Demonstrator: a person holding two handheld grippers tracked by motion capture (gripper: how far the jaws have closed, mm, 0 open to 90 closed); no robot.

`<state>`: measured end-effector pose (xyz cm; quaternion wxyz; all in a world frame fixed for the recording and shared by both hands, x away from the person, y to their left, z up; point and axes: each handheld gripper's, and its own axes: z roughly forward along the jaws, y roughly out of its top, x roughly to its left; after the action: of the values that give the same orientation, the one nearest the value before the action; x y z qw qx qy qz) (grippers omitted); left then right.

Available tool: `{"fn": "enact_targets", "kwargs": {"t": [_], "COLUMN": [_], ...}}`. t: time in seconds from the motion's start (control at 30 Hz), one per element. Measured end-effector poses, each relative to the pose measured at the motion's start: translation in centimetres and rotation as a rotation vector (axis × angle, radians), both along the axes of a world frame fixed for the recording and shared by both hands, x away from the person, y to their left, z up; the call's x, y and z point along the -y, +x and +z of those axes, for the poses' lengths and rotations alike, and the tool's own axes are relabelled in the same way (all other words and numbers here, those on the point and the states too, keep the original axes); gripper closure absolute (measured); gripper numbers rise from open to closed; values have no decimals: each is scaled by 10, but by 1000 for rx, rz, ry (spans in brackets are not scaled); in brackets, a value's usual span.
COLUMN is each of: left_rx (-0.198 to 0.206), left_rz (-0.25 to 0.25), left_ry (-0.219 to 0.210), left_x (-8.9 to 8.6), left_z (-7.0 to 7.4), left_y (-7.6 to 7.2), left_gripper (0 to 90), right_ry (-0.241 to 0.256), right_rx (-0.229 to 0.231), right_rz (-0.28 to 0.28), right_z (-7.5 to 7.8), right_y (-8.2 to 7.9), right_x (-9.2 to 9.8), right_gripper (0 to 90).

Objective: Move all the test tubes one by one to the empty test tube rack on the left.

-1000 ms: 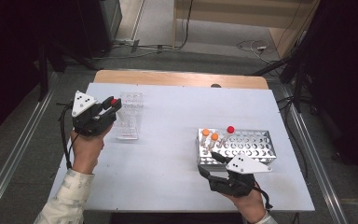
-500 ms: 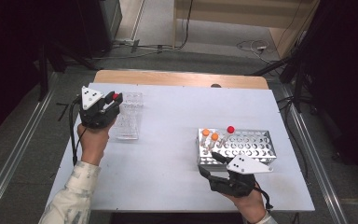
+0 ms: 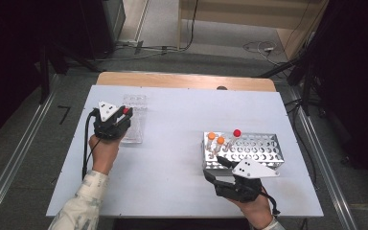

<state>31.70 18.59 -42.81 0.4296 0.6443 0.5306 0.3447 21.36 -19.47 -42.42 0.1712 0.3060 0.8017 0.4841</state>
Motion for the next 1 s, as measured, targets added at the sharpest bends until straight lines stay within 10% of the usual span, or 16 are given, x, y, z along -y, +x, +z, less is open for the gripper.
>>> {"fn": "enact_targets", "kwargs": {"t": [0.37, 0.67, 1.0], "left_rx": [7, 16, 3], "left_rz": [-12, 2, -28], "left_ry": [-57, -105, -98], "left_x": [-2, 6, 15], "left_z": [7, 19, 21], "left_y": [-6, -22, -32], "left_gripper": [513, 175, 124], "right_ry": [1, 9, 3], "right_rx": [-1, 8, -5], "right_rz": [-17, -75, -172], "right_z": [-1, -3, -10], "right_y": [1, 8, 22], "right_x": [3, 14, 31], "right_gripper": [350, 356, 328]}}
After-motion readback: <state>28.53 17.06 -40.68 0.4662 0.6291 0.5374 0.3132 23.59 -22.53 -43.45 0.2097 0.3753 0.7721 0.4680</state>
